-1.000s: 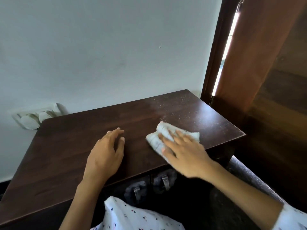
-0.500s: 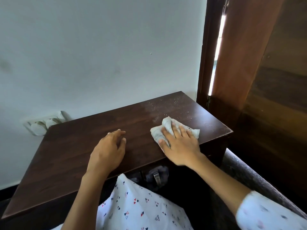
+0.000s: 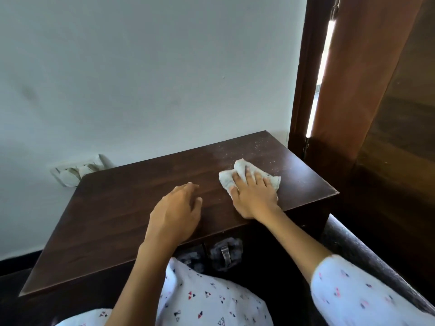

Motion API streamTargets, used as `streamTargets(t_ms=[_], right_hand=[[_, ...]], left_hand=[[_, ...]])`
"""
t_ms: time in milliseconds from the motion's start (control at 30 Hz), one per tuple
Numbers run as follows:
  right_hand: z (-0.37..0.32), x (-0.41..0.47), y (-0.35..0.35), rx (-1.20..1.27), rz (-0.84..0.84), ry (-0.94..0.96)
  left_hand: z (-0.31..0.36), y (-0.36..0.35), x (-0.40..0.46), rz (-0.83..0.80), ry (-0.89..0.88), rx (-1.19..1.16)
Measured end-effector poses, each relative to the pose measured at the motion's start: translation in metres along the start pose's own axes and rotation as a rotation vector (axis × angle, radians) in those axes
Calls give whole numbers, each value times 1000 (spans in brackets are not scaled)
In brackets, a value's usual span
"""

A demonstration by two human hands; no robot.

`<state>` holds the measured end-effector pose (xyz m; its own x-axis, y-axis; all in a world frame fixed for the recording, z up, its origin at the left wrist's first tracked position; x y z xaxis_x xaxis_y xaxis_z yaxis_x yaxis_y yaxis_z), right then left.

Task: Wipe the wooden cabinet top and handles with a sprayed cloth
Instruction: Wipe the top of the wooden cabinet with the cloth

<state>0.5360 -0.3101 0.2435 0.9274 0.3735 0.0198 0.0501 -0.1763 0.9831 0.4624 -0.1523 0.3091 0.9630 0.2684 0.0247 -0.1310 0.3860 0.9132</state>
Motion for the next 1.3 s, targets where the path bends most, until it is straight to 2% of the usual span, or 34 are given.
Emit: streamTargets(t_ms=[67,167,300,400,533,633,733,800,867,967,1033,1133,1200,1300], right_hand=[[-5,35,-2,13,-32,-11],[-26,66,-7,6,-81,99],[-39,35,-6,-42,-68,252],[-20,20,-7,-53,-88,136],[2,79,3,-76,-155,-115],[-17,108,1,-91,-192,38],[-35,80,0,-100,-233,261],[-27,57,0,-151,-265,270],[-5,57,3,-194,-294,152],[16,94,7,-136,-209,-76],[12,123,4,-90,-104,-127],[-5,155,-1,-49,1,1],[-7,169,-3,-35,-30,93],[-4,179,-1,-13,-133,118]], left_hand=[[-4,1,5,13,7,5],[-12,1,16,10,16,46],[-17,-7,32,-61,19,114],[-15,-11,46,-93,22,128],[-13,-17,55,-116,14,139],[-11,-21,59,-127,4,128],[-12,-22,59,-126,-6,128],[-16,-20,59,-119,0,112],[-18,-18,59,-110,2,101],[-16,-20,58,-113,4,99],[-12,-21,56,-120,-2,90],[-9,-24,55,-126,-16,90],[-8,-25,55,-128,-22,97],[-7,-24,55,-125,-23,96]])
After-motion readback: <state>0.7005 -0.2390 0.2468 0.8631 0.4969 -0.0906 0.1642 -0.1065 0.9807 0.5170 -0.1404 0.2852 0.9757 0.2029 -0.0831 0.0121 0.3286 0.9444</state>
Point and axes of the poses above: each hand's wrist, its own x-axis towards the middle knuckle, its own y-axis out of the back of the hand, z = x × y, the point moved 6 cm from there along x, towards the middle knuckle, and after that the axes turned 15 degrees about y, right-handed, at the moved point
